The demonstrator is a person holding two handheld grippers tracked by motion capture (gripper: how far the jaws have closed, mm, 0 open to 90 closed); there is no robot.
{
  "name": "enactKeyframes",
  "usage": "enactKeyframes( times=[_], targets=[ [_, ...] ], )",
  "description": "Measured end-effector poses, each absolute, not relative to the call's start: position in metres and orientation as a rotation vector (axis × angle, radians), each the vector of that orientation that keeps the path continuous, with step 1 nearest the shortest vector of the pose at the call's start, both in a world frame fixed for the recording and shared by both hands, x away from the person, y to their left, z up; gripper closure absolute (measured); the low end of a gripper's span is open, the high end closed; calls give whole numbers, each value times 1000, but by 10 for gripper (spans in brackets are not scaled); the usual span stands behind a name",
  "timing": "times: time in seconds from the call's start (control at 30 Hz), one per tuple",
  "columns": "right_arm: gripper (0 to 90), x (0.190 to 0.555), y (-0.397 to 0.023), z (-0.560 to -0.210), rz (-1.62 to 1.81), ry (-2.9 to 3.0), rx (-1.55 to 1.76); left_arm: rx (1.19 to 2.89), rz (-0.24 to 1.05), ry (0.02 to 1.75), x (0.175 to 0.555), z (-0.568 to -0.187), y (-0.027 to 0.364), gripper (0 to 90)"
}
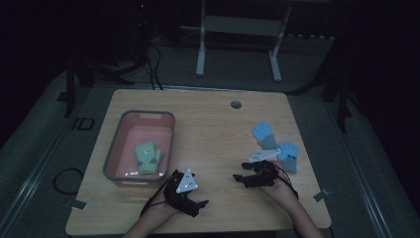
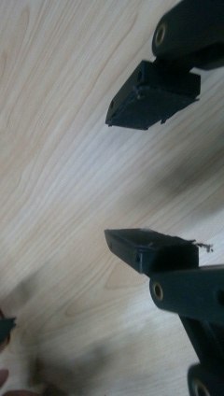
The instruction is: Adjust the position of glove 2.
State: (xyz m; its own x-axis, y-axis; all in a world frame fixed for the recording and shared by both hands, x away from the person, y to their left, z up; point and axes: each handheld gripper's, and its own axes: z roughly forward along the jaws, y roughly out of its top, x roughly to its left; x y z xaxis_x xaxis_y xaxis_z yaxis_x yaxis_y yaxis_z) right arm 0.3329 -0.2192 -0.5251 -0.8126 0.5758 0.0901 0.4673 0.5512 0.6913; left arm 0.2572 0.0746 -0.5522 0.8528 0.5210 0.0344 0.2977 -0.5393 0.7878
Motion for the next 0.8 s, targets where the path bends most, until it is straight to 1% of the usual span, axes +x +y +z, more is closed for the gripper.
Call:
enactKeyframes(
  times=[0.03,0.1,0.23,0.3,0.33,0.37,0.43,0.5,0.57,0.8],
  targets=[
    [395,334,-222,-524,1111,2631,899,2173,339,596,257,-553,75,27],
    [437,334,-228,-522,1103,2609,911,2169,333,608,255,-555,76,27],
    [441,336,-236,-518,1093,2567,936,2182,344,602,254,-558,75,27],
    [470,340,-245,-513,1091,2527,966,2180,345,599,254,-559,75,27],
    [506,342,-248,-512,1091,2509,984,2180,342,598,254,-559,75,27],
    [507,343,-251,-510,1091,2499,994,2180,344,596,254,-559,75,28],
    [562,348,-258,-506,1090,2449,1029,2180,351,596,254,-560,75,27],
    [574,354,-264,-503,1095,2415,1046,2181,355,595,254,-560,76,27],
    [605,359,-269,-501,1089,2394,1060,2178,360,596,254,-561,77,27],
    [579,384,-288,-499,1064,2317,1126,2178,349,587,253,-563,77,27]
  ],
)
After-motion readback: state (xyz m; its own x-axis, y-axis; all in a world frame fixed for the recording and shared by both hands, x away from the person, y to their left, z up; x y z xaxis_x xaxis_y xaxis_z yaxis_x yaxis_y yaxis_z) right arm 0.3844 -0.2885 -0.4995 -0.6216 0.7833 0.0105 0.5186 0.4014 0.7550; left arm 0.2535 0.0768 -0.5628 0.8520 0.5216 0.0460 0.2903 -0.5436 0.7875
